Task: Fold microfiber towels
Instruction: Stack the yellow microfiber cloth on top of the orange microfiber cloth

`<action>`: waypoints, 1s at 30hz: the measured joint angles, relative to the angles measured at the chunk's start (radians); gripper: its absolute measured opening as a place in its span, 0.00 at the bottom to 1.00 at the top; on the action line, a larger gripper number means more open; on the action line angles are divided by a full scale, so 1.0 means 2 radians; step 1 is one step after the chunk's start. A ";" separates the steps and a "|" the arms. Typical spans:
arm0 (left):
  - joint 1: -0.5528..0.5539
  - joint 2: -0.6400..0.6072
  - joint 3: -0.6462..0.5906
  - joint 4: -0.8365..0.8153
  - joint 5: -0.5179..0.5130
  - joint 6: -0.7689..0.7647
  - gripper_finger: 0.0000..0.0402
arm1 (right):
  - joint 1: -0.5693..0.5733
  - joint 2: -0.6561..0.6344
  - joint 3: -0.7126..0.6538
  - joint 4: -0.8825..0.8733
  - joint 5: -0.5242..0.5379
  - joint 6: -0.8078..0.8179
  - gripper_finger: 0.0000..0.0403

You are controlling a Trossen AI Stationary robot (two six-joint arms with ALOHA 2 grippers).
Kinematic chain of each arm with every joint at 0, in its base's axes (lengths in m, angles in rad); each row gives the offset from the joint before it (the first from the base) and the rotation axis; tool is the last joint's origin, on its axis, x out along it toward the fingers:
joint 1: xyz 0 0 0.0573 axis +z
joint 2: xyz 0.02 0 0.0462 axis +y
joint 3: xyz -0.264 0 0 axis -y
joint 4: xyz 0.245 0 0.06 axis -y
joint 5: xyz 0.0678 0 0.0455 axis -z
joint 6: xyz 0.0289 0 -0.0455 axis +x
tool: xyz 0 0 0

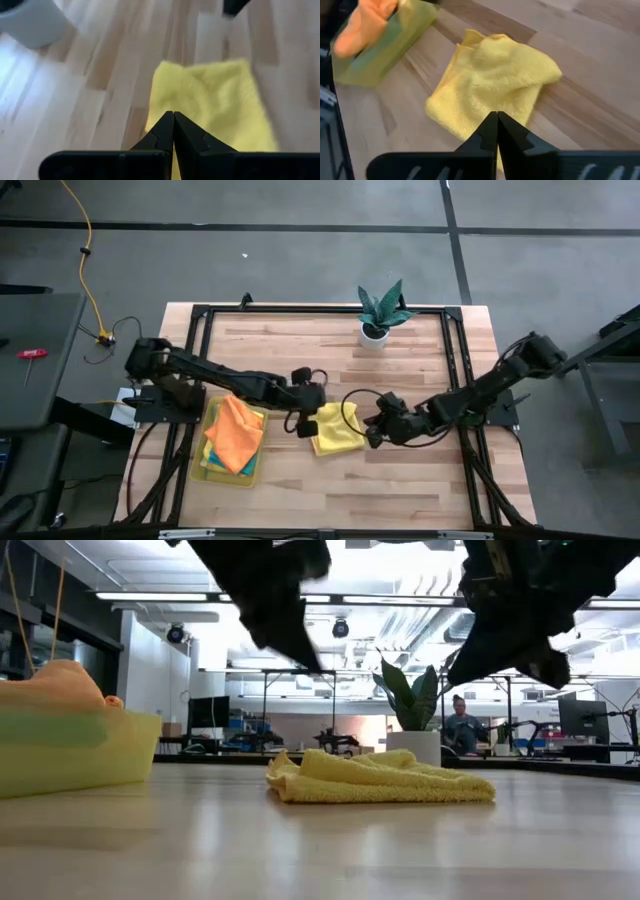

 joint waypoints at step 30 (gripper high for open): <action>-0.037 -0.168 -0.141 0.174 -0.001 -0.140 0.00 | -0.034 0.171 0.009 0.102 -0.113 0.102 0.56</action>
